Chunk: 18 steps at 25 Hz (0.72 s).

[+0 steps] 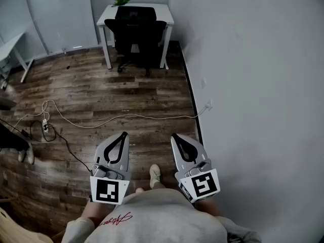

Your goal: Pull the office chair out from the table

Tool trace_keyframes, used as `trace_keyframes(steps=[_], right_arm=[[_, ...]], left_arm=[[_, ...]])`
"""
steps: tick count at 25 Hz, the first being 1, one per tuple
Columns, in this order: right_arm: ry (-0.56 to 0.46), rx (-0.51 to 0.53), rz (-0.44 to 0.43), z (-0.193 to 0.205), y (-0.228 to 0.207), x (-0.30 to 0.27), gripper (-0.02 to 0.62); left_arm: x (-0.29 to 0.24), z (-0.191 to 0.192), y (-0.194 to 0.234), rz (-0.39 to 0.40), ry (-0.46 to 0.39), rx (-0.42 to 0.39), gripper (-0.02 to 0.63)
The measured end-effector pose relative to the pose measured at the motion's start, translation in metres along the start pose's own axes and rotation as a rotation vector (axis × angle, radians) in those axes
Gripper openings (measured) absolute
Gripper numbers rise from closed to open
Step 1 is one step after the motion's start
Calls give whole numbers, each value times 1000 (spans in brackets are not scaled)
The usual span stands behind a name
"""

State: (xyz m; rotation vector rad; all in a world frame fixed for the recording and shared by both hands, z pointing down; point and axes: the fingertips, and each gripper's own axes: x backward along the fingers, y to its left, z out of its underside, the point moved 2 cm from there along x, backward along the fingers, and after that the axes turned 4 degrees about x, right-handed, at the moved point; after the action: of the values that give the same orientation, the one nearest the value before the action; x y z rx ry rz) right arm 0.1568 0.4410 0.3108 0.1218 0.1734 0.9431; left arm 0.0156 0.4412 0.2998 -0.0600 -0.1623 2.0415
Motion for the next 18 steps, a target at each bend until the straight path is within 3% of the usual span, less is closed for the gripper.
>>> trace_keyframes(steps=[3,6,18], right_arm=[[-2,2,2,2,-3,-2,-3],[-3,0,-1,2,-8,-6,-3],[9,5,-9,2,-36,-34,-3]], left_arm=[[-4,2,-2,28,25,-79,0],[-10,1,-1,-2,-1,3,0],[-48,2,11,-11,-1,29,0]])
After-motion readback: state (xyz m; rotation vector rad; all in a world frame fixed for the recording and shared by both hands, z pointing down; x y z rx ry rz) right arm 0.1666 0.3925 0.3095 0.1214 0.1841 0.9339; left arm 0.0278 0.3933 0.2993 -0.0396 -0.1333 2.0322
